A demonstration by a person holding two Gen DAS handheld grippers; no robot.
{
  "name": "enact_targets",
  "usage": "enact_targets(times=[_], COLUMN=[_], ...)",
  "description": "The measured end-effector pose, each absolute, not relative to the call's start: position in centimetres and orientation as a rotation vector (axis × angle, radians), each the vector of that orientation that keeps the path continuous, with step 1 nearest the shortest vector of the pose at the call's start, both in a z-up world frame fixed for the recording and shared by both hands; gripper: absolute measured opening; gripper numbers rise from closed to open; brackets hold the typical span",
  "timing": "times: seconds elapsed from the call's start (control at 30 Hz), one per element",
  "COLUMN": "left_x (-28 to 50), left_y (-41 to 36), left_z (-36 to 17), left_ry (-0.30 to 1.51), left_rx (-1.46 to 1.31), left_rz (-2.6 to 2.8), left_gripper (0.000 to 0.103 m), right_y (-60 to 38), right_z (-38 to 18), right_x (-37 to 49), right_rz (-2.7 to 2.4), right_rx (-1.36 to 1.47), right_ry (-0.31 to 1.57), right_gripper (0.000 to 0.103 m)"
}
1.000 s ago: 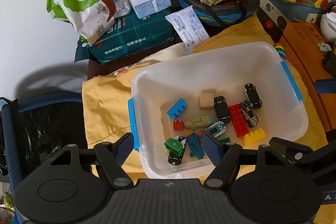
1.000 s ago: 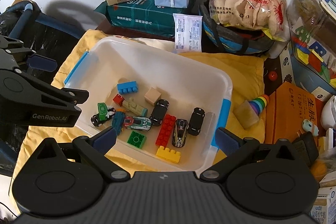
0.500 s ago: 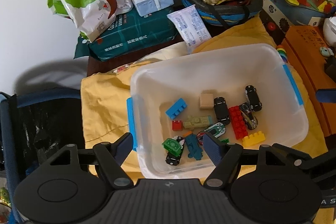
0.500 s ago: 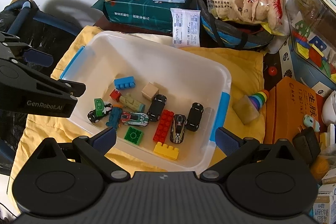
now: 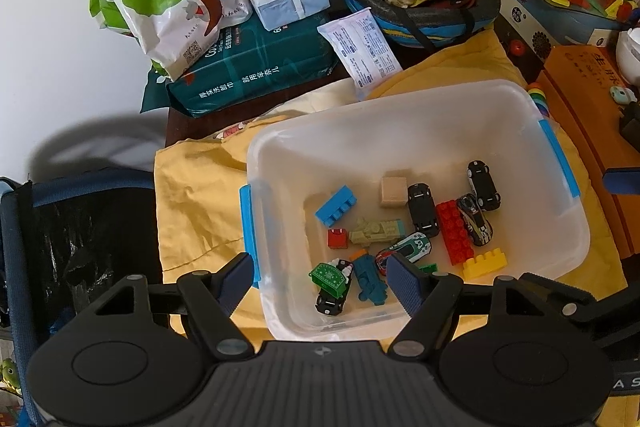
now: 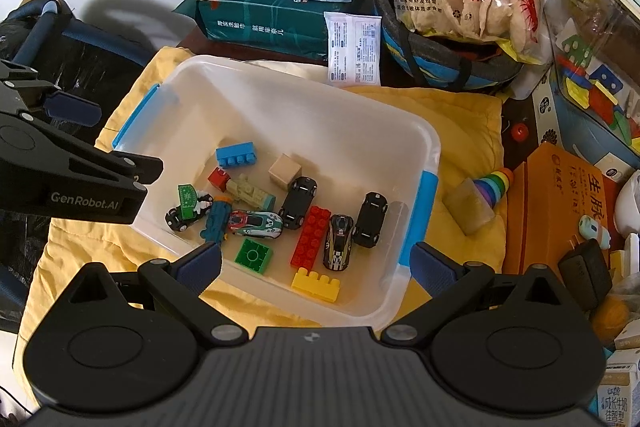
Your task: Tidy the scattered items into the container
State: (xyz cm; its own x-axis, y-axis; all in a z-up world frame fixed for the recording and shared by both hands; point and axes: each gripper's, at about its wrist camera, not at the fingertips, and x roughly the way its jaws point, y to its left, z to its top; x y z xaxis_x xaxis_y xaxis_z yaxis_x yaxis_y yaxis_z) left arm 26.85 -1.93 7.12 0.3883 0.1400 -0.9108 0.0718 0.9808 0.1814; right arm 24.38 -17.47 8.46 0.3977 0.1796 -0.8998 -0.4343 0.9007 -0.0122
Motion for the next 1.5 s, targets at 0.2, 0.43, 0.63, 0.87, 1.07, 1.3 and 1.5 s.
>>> enact_targets(times=[0.2,0.43,0.63,0.87,1.07,1.3,1.5], left_x=[26.91,26.92,26.89,26.99,26.93,27.11,27.13], left_y=[-1.86,-1.64,-1.41,-1.46,-1.58,-1.82,-1.74], left_z=[7.14,7.25,7.41,7.23,7.52,7.59,7.38], left_ry=[1.176,1.176,1.174,1.177,1.14,1.138,1.15], left_rx=[0.203,0.201,0.198,0.196,0.201,0.213,0.203], left_rz=[0.041,0.038,0.043,0.061,0.063,0.09,0.078], left_gripper=[0.076,0.076,0.076,0.076,0.078,0.079,0.079], right_y=[-17.5,-17.29,-16.94,-16.89,-16.91,-17.18,-17.2], right_z=[8.55,8.56,8.56,8.5,8.38,8.55,8.6], right_x=[24.48,24.53,24.42,24.5,24.31,24.4,24.38], right_rz=[0.395,0.4,0.401,0.402,0.401,0.394,0.395], right_rx=[-0.262,-0.263,-0.265,-0.268,-0.276,-0.277,-0.279], right_ry=[1.095,1.095,1.094,1.093,1.094,1.092,1.09], right_gripper=[0.103,0.103,0.103,0.103,0.103,0.103,0.103])
